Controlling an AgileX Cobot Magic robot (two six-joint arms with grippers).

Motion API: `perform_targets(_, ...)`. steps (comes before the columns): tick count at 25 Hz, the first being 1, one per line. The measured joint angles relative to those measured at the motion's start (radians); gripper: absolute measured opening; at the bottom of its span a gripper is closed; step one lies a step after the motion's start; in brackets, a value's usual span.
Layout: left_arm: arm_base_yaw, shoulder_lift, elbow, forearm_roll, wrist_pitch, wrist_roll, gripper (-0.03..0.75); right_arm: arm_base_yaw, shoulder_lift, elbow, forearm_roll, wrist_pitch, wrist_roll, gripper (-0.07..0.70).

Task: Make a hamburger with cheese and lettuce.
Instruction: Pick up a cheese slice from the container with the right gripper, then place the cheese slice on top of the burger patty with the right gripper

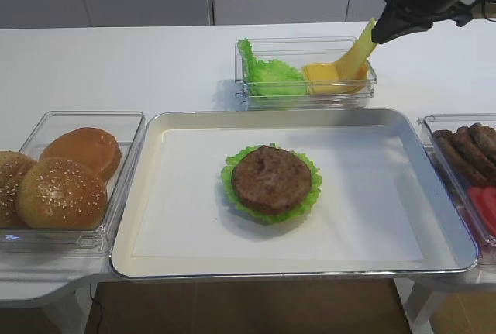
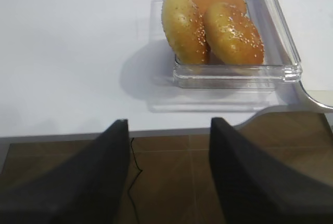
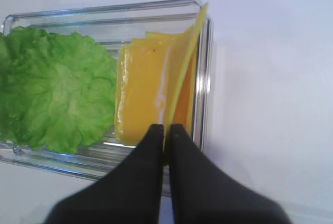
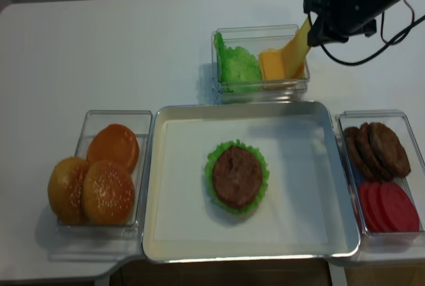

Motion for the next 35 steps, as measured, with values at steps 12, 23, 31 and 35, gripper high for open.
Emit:
perform_targets(12,0.0,0.0,0.0,0.0,0.0,0.0,0.37,0.0,-0.116,0.0,0.0,0.046,-0.002,0.012)
perform_targets(23,0.0,0.0,0.0,0.0,0.0,0.0,0.37,0.0,-0.352,0.114,0.04,0.103,-0.012,0.011)
perform_targets(31,0.0,0.0,0.0,0.0,0.0,0.0,0.37,0.0,-0.537,0.325,0.138,0.108,-0.061,0.011)
perform_targets(35,0.0,0.0,0.0,0.0,0.0,0.0,0.37,0.0,-0.591,0.427,0.203,0.108,-0.098,0.011)
